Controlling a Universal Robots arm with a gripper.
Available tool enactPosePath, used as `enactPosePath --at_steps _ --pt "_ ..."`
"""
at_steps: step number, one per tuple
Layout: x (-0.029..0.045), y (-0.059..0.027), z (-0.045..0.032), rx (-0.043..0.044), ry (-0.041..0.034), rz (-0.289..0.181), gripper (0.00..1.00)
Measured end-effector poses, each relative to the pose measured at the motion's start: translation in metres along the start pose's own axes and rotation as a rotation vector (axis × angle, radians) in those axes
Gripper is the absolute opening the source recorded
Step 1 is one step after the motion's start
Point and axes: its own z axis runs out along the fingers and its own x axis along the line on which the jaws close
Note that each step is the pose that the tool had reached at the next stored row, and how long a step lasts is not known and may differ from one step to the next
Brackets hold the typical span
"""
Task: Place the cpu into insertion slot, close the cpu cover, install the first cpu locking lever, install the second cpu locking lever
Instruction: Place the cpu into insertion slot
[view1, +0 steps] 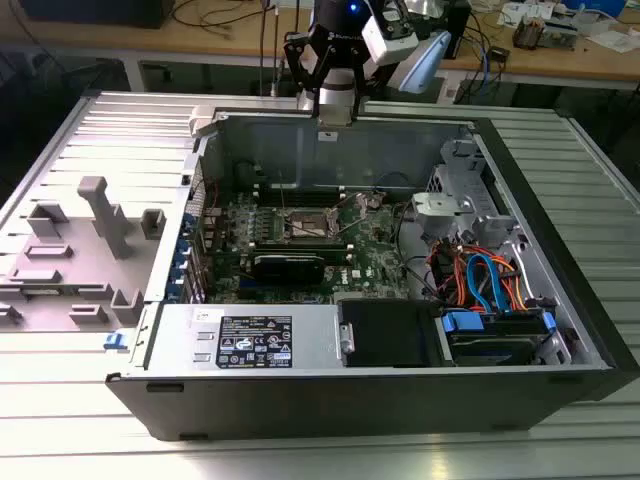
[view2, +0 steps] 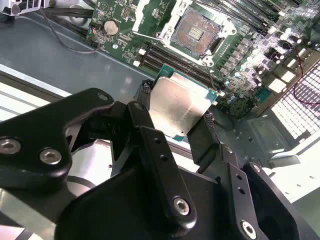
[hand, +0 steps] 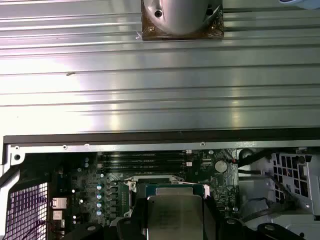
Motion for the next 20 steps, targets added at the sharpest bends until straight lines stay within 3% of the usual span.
enactPosePath --at_steps 14,20 --pt "0.0 -0.0006 0.0002 0.0004 -0.0002 0.003 0.54" --pt "-0.0001 -0.0009 0.0023 -0.0001 -0.0071 0.081 0.54"
